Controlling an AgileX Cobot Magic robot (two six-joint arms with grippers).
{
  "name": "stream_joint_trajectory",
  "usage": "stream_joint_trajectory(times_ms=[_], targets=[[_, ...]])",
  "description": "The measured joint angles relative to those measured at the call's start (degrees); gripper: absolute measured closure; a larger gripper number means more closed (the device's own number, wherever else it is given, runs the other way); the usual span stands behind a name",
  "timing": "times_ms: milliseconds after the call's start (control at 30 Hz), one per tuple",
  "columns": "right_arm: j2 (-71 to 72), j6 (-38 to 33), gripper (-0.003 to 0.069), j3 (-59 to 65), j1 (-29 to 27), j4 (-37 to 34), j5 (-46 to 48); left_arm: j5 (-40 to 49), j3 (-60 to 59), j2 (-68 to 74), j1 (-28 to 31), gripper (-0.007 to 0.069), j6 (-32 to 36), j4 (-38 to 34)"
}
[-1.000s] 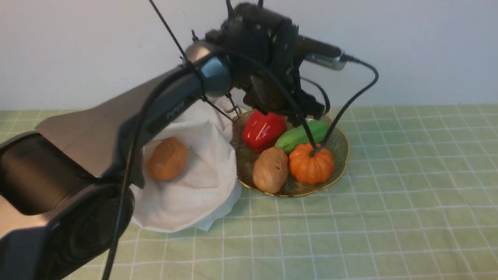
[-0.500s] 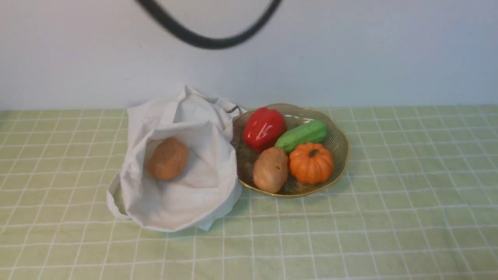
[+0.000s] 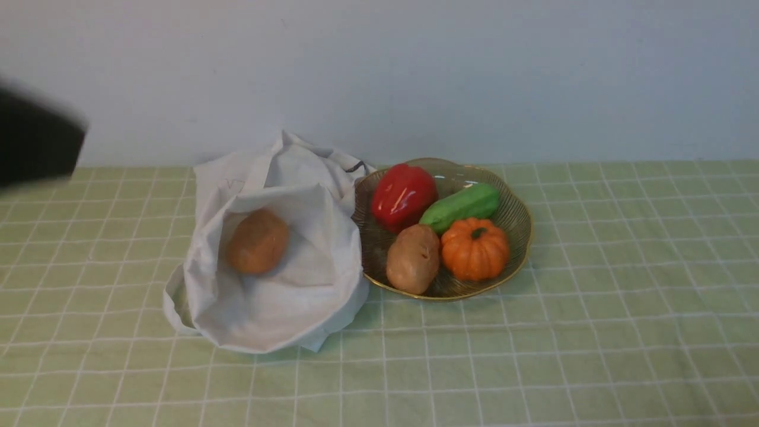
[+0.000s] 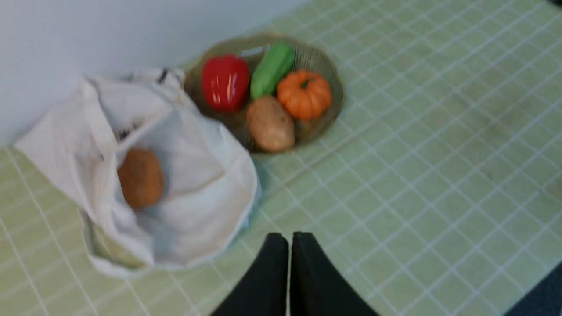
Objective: Take vegetables from bag on green coffee tablecloth place on plate.
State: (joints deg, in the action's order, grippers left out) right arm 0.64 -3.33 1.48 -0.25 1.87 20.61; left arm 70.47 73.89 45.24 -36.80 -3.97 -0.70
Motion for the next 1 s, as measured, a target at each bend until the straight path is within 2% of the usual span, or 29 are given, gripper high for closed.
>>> stream_joint_trajectory(times_ms=[67, 167, 200, 267, 367, 533, 1000], targets=[[0.0, 0.0, 0.0674, 0.0, 0.0, 0.0, 0.0, -5.67, -8.92, -6.69, 0.0, 0.0629, -1.72, -0.32], [0.0, 0.0, 0.0674, 0.0, 0.0, 0.0, 0.0, -23.01, -25.9, -18.93, 0.0, 0.0629, -7.08, 0.0], [0.0, 0.0, 0.0674, 0.0, 0.0, 0.0, 0.0, -24.06, -27.78, -20.18, 0.0, 0.0629, -7.44, 0.06], [0.0, 0.0, 0.0674, 0.0, 0.0, 0.0, 0.0, -35.9, -38.08, -25.85, 0.0, 0.0629, -12.43, 1.53], [0.0, 0.0, 0.0674, 0.0, 0.0, 0.0, 0.0, -43.99, -44.97, -27.09, 0.0, 0.0629, -16.61, 2.86], [0.0, 0.0, 0.0674, 0.0, 0.0, 0.0, 0.0, -48.22, -49.9, -26.38, 0.0, 0.0629, -18.2, 4.39], [0.0, 0.0, 0.0674, 0.0, 0.0, 0.0, 0.0, -47.98, -51.24, -26.38, 0.0, 0.0629, -18.13, 4.98]])
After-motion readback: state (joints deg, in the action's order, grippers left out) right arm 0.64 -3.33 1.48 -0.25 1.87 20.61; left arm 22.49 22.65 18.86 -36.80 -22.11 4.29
